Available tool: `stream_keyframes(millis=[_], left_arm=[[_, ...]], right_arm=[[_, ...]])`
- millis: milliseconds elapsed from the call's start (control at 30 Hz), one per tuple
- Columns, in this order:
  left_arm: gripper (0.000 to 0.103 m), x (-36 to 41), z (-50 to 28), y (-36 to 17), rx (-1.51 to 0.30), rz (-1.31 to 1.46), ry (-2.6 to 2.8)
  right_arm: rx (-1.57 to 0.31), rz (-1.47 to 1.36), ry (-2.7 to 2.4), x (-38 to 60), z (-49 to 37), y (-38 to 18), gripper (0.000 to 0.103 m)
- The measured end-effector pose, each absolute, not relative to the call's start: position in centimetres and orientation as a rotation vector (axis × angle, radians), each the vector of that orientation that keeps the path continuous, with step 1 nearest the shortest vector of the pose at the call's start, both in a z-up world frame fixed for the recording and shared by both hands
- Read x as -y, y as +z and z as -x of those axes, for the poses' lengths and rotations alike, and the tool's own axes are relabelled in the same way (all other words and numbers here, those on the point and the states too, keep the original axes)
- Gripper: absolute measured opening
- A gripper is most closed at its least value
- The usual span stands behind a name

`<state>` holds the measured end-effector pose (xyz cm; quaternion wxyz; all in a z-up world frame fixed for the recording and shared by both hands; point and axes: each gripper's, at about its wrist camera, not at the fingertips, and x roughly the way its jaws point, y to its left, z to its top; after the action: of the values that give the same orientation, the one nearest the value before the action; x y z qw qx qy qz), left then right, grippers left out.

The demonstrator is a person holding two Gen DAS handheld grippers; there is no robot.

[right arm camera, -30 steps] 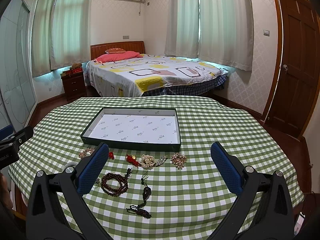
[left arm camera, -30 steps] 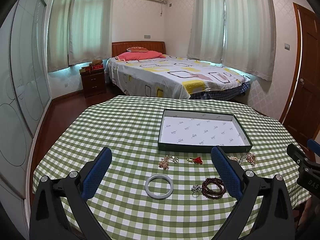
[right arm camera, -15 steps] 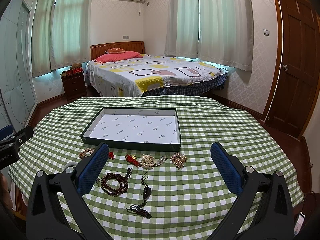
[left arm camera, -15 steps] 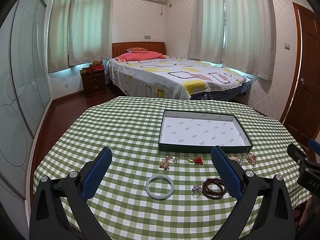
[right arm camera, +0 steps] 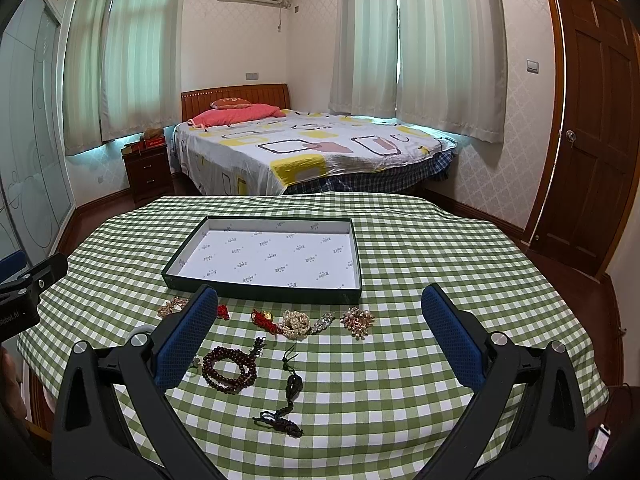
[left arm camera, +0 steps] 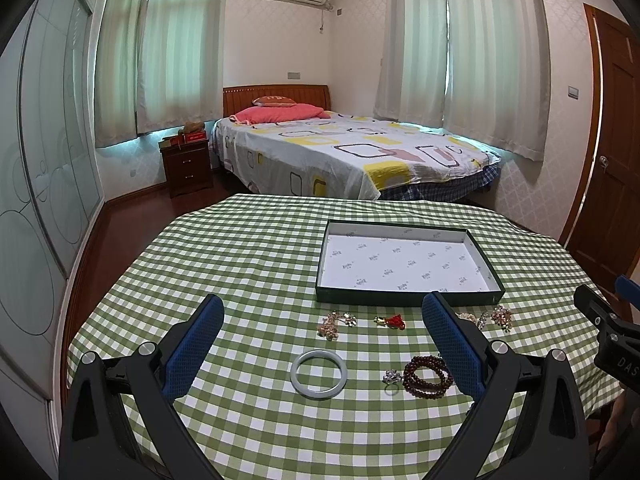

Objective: Organize jewelry

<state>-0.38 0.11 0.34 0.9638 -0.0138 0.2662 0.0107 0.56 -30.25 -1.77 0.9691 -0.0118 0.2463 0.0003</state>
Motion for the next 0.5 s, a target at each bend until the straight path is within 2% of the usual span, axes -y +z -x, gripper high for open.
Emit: stream_keyframes(millis=[500], left_arm=[[0.096, -0.11, 0.48, 0.37, -0.54, 0.027, 0.021]], right_arm=[[-0.496, 0.023, 0.002, 30.18, -0.6, -1.69, 0.099]])
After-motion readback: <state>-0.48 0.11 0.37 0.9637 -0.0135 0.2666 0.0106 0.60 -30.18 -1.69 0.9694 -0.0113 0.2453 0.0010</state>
